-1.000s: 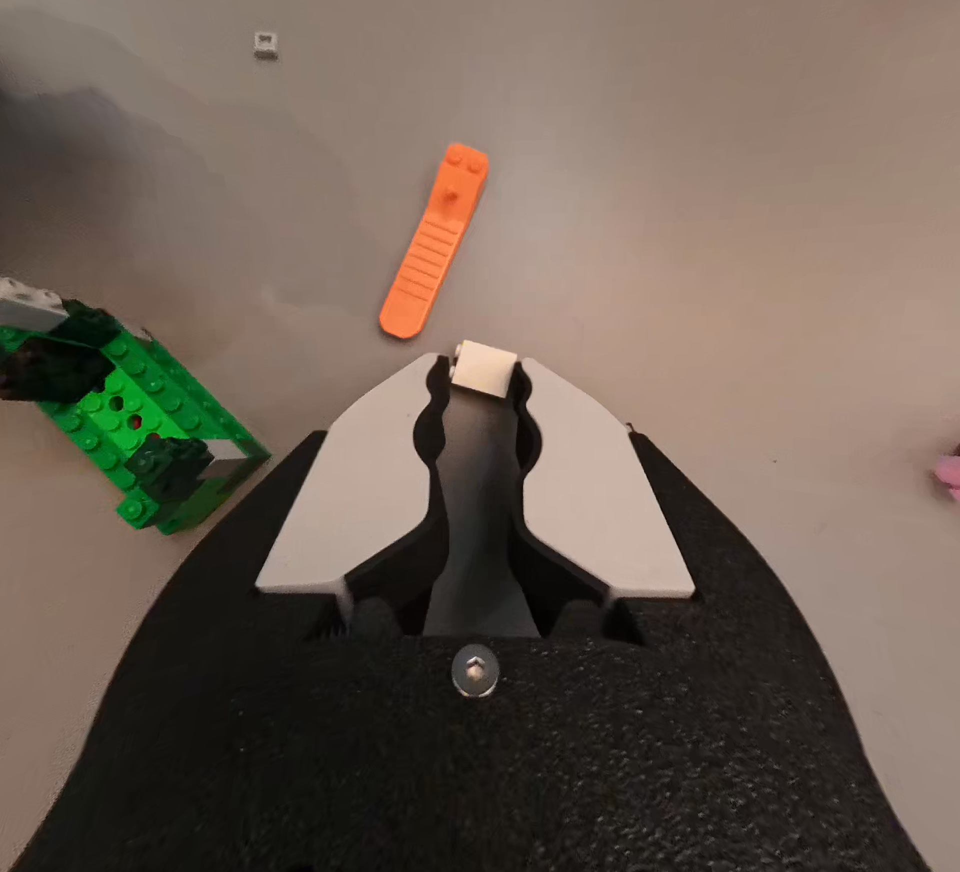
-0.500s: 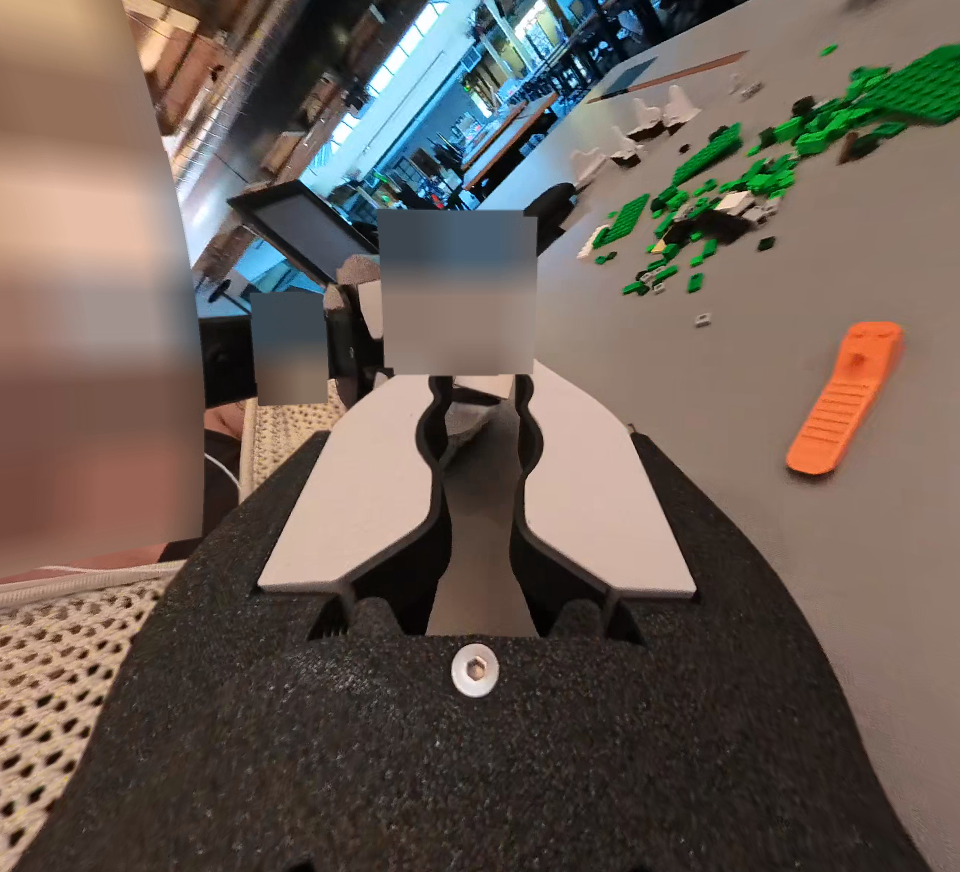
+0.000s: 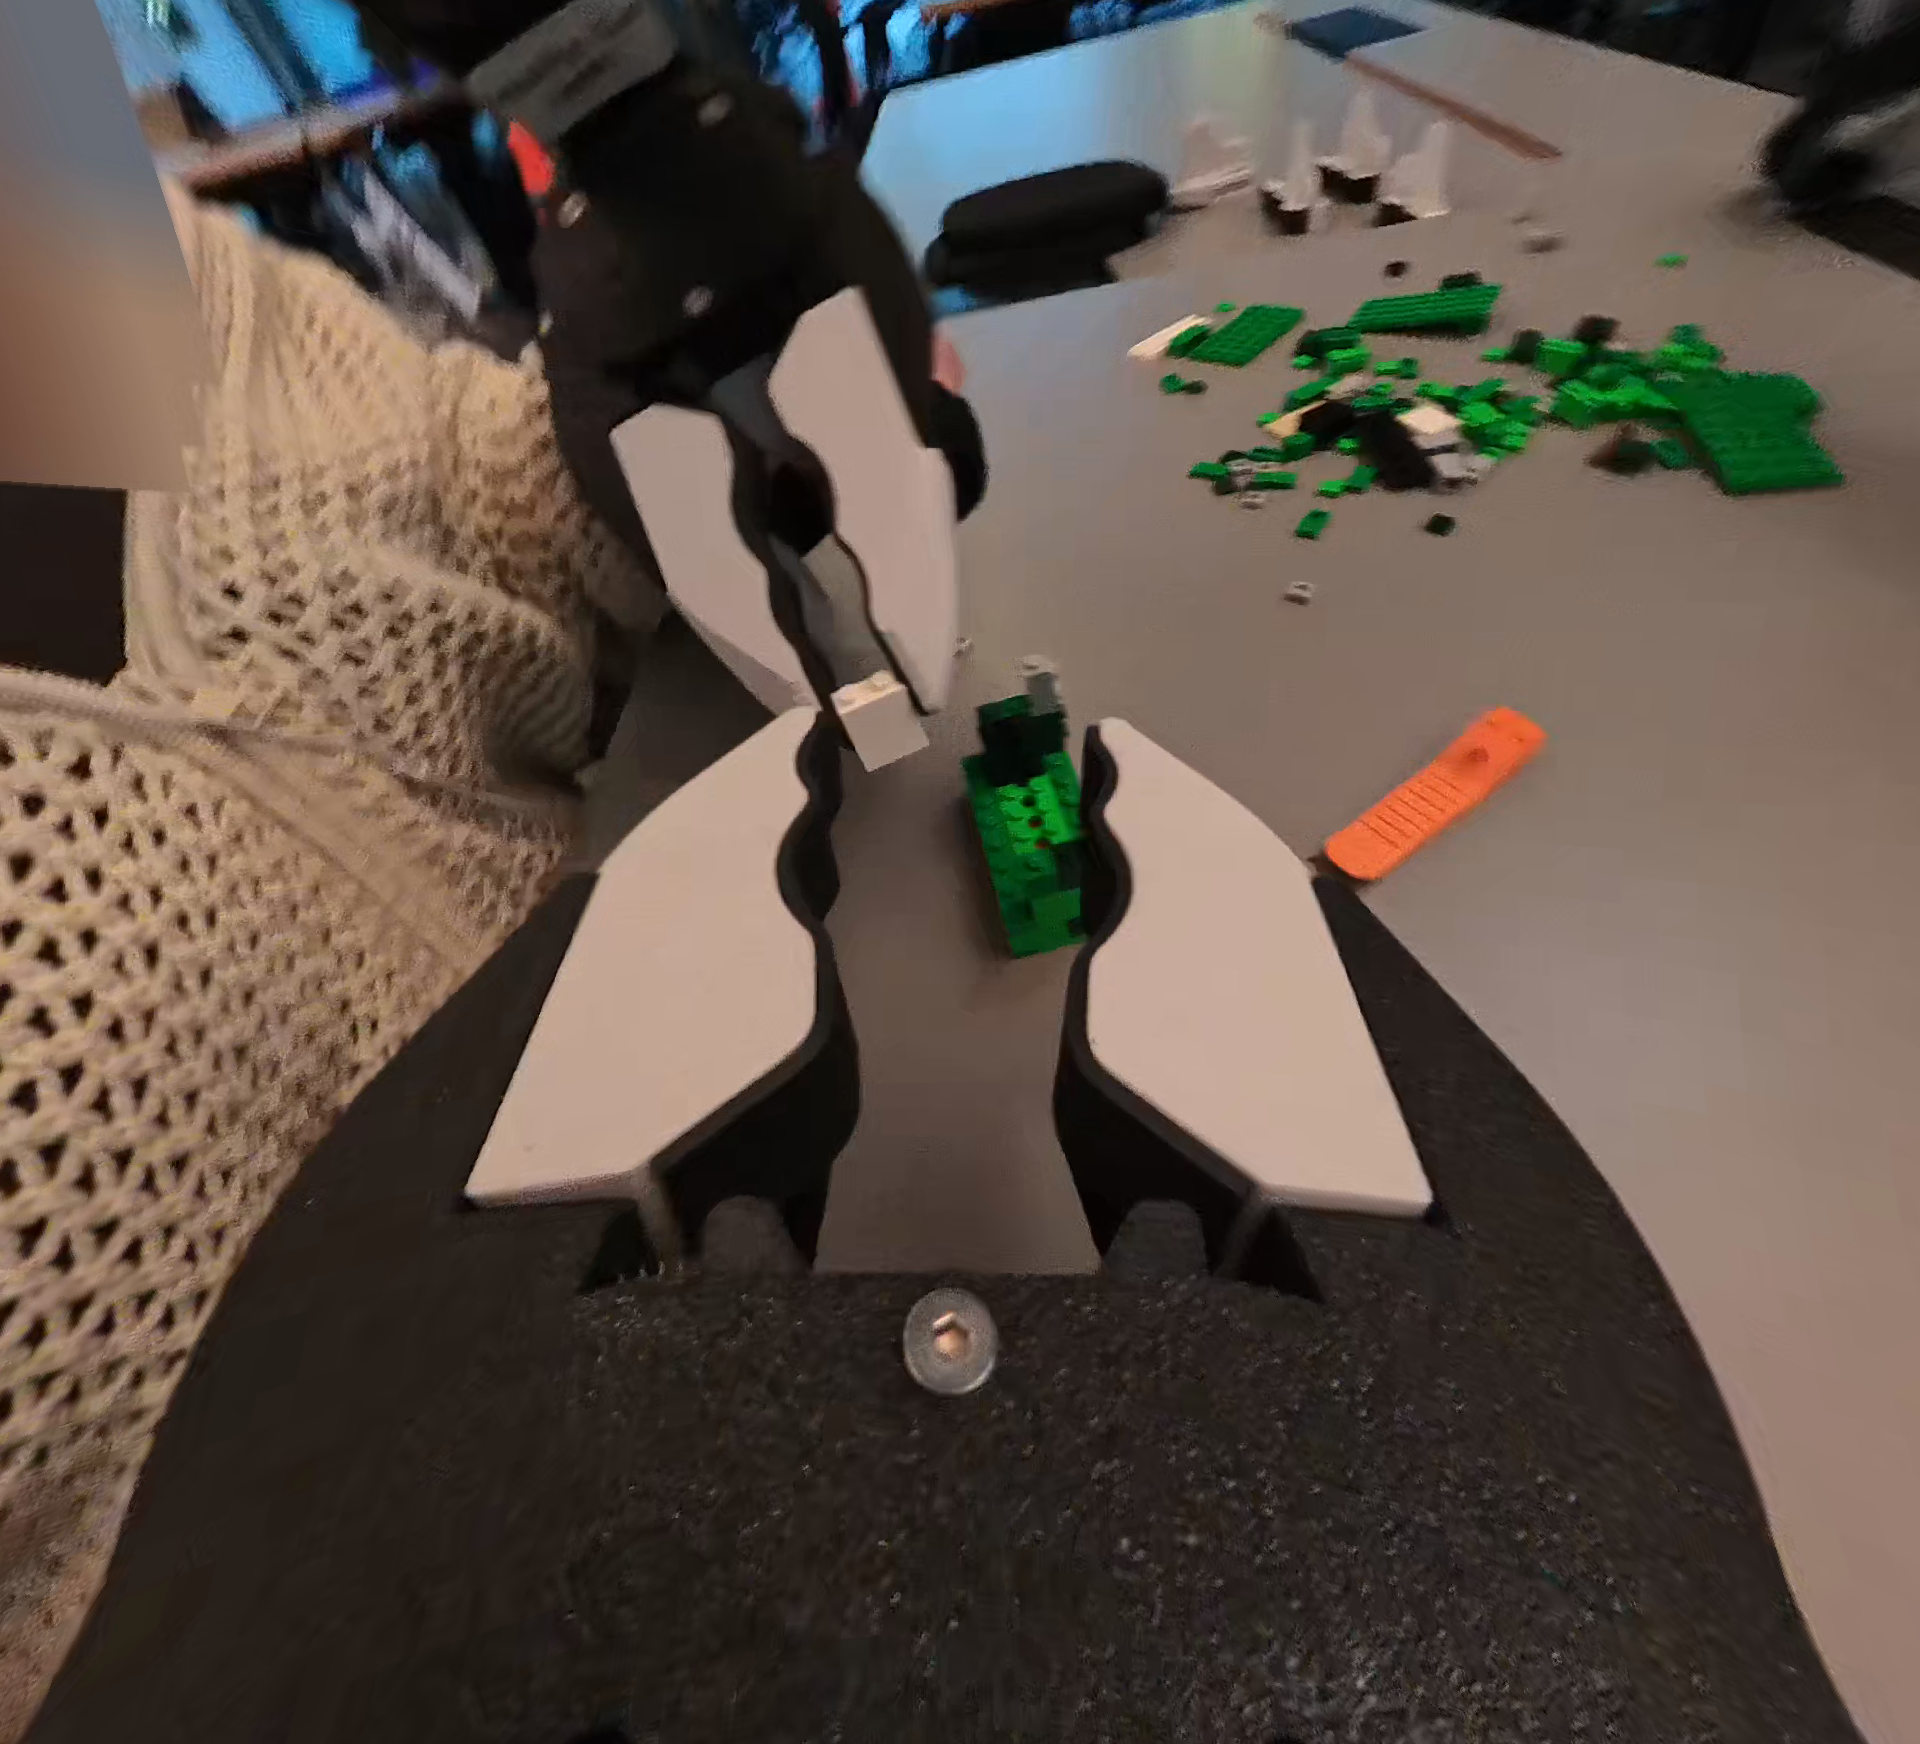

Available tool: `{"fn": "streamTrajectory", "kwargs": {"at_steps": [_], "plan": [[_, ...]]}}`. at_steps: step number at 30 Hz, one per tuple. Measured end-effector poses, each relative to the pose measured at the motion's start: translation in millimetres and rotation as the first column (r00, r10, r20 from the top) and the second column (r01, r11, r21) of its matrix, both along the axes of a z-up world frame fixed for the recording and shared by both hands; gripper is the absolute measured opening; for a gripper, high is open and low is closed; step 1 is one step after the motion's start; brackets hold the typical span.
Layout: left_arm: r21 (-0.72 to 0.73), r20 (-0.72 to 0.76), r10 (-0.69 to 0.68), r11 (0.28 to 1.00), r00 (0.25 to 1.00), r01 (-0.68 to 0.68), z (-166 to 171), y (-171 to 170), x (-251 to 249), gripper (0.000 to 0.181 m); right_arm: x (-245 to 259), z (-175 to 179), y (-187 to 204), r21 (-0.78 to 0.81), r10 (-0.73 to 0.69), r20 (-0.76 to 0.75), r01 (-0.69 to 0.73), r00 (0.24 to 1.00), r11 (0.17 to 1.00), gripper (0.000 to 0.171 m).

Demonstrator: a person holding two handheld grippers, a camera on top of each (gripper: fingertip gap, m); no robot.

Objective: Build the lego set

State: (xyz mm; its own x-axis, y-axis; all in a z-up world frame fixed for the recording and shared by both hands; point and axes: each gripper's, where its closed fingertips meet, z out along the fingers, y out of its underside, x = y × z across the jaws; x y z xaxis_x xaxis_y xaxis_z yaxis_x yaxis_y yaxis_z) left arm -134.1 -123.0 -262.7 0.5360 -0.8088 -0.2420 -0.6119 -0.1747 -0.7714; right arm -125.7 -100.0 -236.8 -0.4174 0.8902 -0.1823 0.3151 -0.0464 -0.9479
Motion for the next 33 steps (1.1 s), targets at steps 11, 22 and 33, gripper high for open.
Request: {"fn": "streamTrajectory", "kwargs": {"at_steps": [11, 22, 33], "plan": [[0.110, -0.035, 0.203, 0.974, 0.979, -0.198, 2.3, 19.7, -8.1, 0.018, -12.3, -8.5, -16.6, 0.271, -0.040, 0.210, -0.019, 0.977, 0.962, 0.026], [0.247, -0.058, 0.251, 0.941, 0.966, -0.229, 2.6, 20.6, -1.3, 0.018, -15.2, -14.5, -15.2, 0.136, -0.285, 0.292, 0.255, 0.913, 0.957, 0.010], [0.422, -0.227, 0.338, 0.879, 0.913, -0.221, 8.5, 31.8, -5.6, 0.018, -16.8, -13.2, -4.0, 0.201, -0.403, 0.338, 0.354, 0.850, 0.914, 0.008]]}}
